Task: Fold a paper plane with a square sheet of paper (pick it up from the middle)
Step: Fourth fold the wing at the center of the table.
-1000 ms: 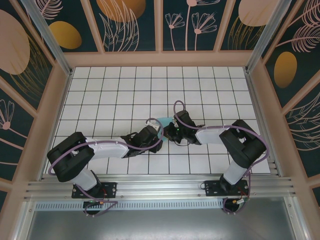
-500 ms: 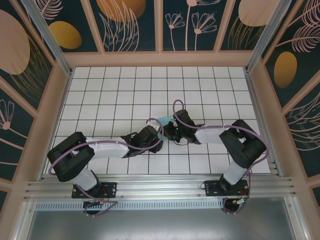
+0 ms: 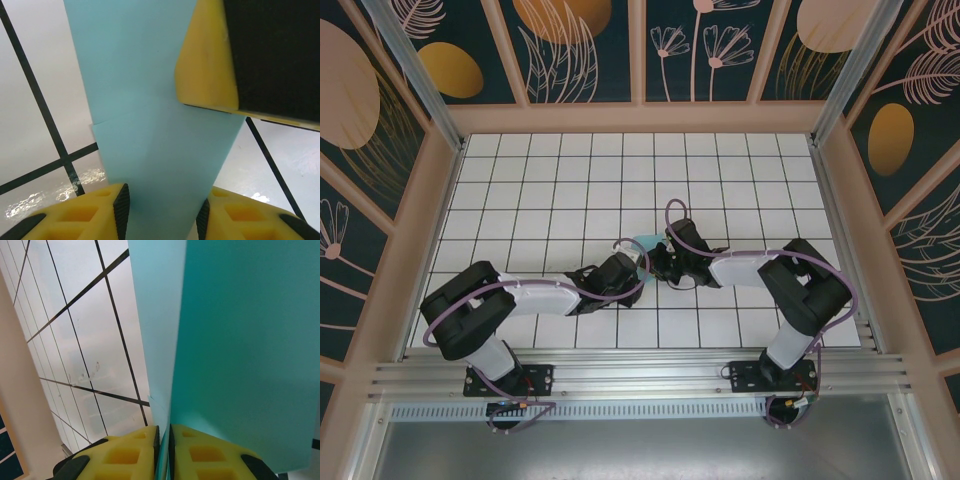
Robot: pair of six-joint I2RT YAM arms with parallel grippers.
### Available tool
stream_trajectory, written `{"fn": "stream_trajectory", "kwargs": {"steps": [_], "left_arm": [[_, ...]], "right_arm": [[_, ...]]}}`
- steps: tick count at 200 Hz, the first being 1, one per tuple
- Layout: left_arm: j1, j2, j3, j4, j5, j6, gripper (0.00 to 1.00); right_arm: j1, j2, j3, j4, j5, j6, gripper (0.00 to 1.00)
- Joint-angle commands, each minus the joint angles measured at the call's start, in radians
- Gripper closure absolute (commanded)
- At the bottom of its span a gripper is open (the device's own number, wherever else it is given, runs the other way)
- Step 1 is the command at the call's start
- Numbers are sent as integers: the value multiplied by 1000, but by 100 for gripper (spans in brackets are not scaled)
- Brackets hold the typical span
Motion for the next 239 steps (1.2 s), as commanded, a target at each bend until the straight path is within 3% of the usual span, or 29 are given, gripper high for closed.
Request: {"fn": "stream_trajectory", "kwargs": {"steps": [1,103,163,239], "left_arm": [[-6,-7,13,-12,-23,11,58],[-6,-18,6,-14,-22,5,73],[-6,-45,-4,-20,-45,-10,89],[-2,-82,-78,76,19,-82,90]], "right_arm": [[7,14,19,-29,8,-7,82],[10,10,23,-49,17,-17,81],[10,-24,36,-84,32,-60,76],[6,-144,30,-153,82,-141,65]]}}
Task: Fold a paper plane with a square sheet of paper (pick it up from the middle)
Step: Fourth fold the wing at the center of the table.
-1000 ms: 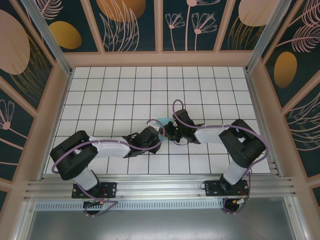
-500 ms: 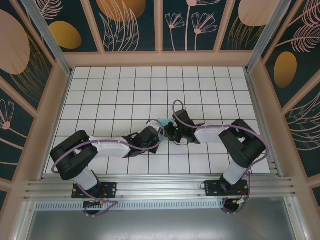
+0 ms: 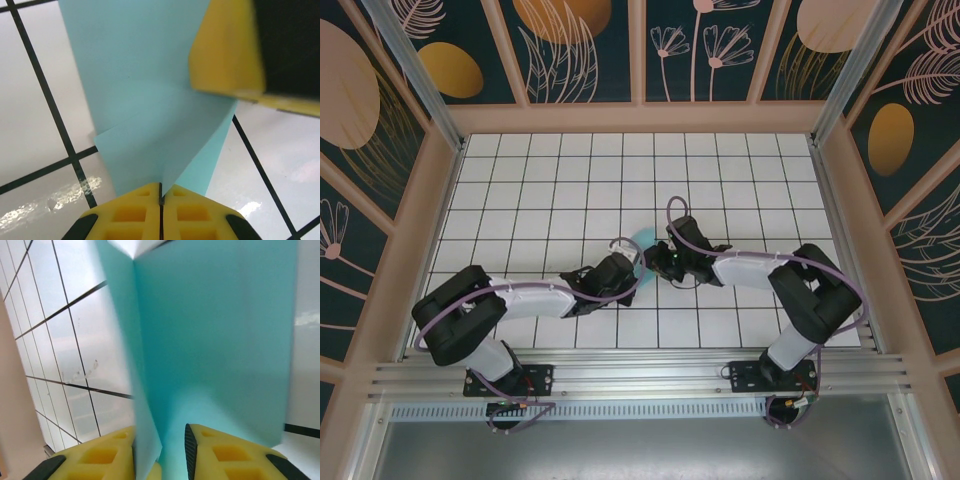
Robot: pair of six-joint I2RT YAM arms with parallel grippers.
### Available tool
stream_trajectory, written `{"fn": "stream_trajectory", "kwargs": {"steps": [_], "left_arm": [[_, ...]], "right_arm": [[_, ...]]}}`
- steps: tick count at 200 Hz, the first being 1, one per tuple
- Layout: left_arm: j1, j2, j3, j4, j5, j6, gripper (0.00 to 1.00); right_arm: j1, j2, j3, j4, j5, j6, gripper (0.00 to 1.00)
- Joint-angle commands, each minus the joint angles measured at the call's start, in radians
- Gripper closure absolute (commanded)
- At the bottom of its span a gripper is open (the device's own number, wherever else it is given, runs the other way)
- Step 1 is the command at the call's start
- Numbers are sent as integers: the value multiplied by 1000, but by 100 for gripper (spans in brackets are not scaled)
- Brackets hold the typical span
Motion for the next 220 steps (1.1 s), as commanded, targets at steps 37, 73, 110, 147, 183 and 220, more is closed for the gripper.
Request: {"fn": "stream_trajectory", "kwargs": {"steps": [37,73,110,147,183,220], "left_arm": [[18,-66,-107,139,74,-114,89],[55,-104,-165,212,142,-150,89],[98,-114,-223,289,220,-187,88],[110,-113,-267,353,242,-251,88],[122,-133,-327,395,235,-307,88],[132,-165,-376,443,208,-365,87]], "right_arm": [[2,-148,6,-54,25,-113,57],[-6,-197,-11,-51,21,-147,55],[-5,-180,-19,-15,-45,-171,56],[0,-134,-13,6,-79,-171,61],[14,-75,8,17,-101,-172,66],[38,-7,50,34,-141,-189,72]]}}
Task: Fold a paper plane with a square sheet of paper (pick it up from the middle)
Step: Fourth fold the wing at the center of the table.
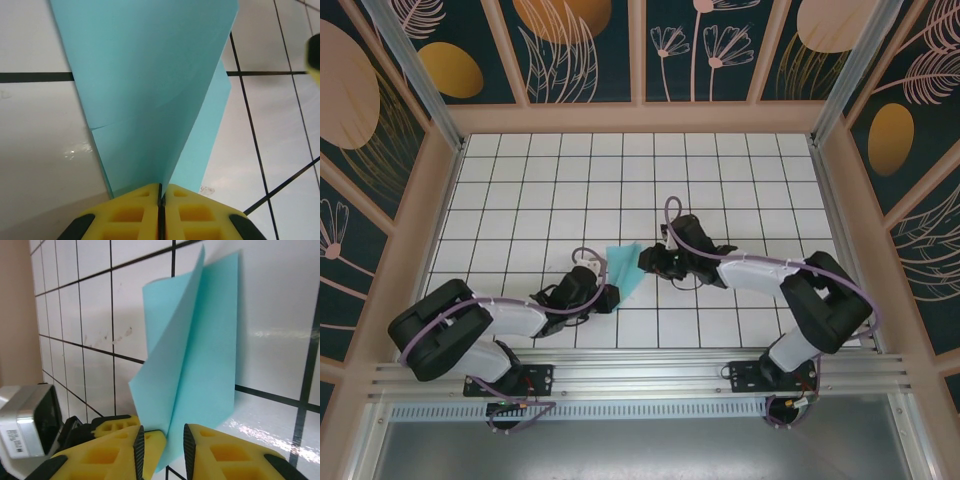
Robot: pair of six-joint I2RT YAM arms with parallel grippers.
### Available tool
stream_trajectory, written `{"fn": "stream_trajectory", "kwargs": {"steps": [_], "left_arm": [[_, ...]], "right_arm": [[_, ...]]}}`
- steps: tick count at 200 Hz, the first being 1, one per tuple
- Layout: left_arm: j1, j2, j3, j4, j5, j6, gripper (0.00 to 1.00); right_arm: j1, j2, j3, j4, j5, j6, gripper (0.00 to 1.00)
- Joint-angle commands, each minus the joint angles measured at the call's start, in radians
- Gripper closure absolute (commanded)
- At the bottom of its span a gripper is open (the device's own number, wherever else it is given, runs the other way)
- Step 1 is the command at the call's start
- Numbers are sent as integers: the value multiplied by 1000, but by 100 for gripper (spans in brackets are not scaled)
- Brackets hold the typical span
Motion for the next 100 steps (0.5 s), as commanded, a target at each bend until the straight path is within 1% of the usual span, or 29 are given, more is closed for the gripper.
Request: {"fn": "stream_trajectory", "kwargs": {"steps": [1,22,49,71,84,100], "left_arm": [[11,-32,-34,62,-13,-63,87],[11,-43,-50,78,-16,-71,86],[12,-30,-25,68,7,-1,88],[13,-41,-31,64,-22,17,88],[13,-39,-34,66,-22,19,88],[13,-31,-28,66,-13,35,89]], "right_arm": [[23,41,52,41,-46,-33,72],[31,72,72,41,-44,-38,74],[29,97,81,41,-27,-31,75],[27,130,107,1,10,-19,81],[19,156,119,-4,10,-9,85],[18,172,126,19,11,-2,85]]}}
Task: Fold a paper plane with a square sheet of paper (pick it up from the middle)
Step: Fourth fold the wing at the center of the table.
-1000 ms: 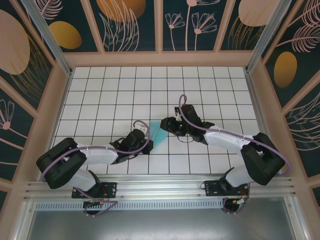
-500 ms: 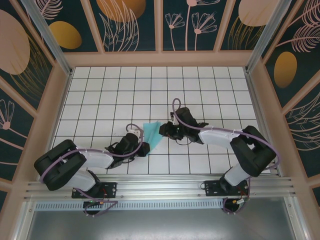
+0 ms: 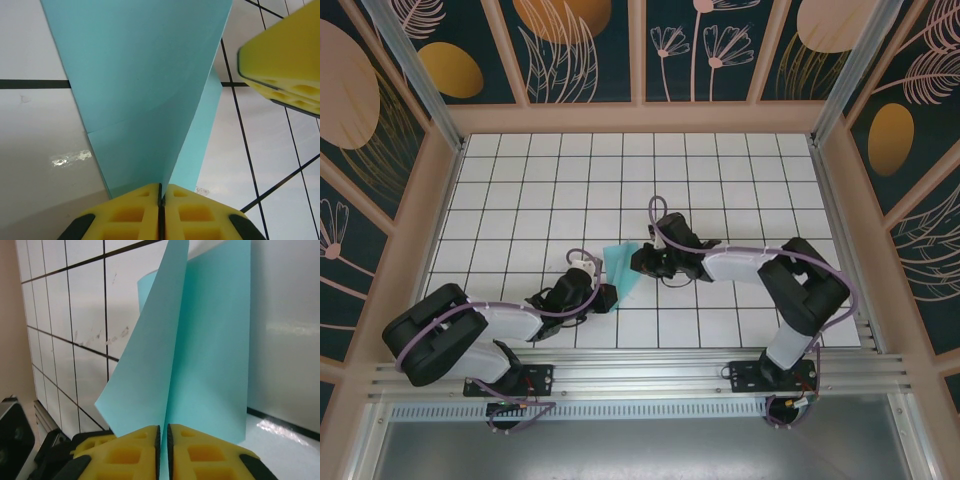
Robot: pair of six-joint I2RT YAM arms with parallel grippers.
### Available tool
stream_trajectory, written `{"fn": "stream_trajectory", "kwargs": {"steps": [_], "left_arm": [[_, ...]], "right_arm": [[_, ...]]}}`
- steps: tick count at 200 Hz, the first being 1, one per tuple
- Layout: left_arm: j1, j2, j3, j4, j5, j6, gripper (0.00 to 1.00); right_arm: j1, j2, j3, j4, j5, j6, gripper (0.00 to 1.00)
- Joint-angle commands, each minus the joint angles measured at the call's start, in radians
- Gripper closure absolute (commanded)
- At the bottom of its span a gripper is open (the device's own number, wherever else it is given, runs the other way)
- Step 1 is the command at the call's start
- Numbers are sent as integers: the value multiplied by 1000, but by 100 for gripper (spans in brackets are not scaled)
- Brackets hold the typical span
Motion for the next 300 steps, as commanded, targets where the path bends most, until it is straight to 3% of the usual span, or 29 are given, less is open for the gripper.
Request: {"fn": "stream_trajectory", "kwargs": {"steps": [1,67,147,193,300], "left_arm": [[5,1,6,19,-5,44,89],[6,18,19,46,32,208,92],[6,145,102,100,175,391,92],[7,145,61,189,152,276,91],[47,254,27,316,244,102,94]], "right_arm": [[-5,36,36,10,18,13,85],[-20,147,112,-56,55,-1,88],[-52,-126,-143,-32,199,103,84],[-56,-211,-185,8,155,95,82],[-21,-146,-109,64,26,41,83]]}}
